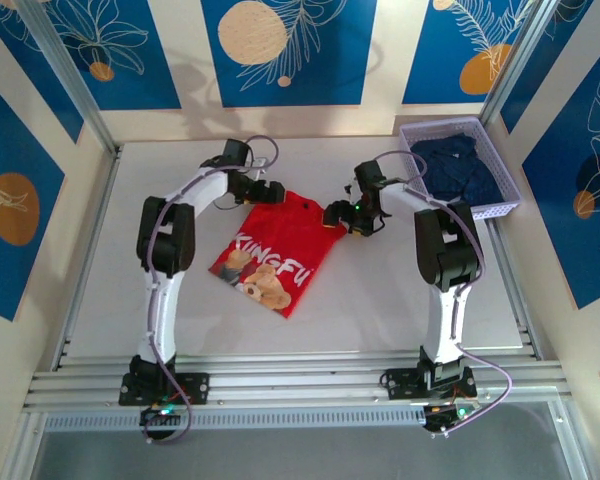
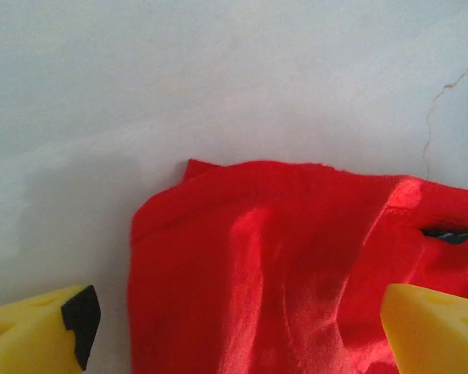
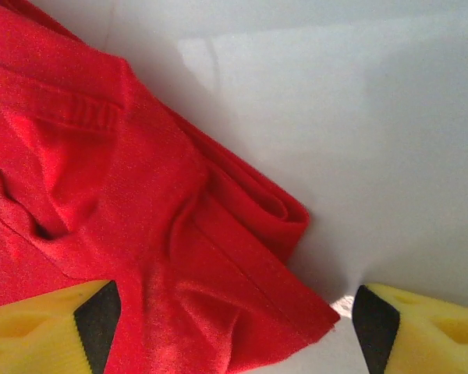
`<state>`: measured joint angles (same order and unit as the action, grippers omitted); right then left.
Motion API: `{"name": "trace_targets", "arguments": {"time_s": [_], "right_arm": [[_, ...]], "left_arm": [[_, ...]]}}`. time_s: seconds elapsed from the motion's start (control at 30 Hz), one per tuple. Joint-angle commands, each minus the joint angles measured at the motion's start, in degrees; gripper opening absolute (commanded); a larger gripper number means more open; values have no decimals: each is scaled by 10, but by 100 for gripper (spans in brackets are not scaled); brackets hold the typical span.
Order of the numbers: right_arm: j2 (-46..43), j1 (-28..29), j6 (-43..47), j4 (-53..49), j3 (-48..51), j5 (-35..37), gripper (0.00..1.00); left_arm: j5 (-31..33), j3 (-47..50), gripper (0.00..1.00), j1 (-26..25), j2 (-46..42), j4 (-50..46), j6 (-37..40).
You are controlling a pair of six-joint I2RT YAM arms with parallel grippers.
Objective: Fold the inside-out t-shirt
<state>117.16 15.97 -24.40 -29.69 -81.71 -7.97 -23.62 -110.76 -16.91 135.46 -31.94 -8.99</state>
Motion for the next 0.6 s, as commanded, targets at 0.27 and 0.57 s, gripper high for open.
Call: {"name": "trace_targets", "arguments": {"time_s": [0.27, 0.57], "right_arm": [[56, 32, -37, 28, -34, -50, 61], [79, 29, -56, 43, -56, -55, 36]], "left_arm": [[-135, -73, 70, -6, 70, -82, 35], [-175, -129, 50, 10, 109, -93, 16]]}}
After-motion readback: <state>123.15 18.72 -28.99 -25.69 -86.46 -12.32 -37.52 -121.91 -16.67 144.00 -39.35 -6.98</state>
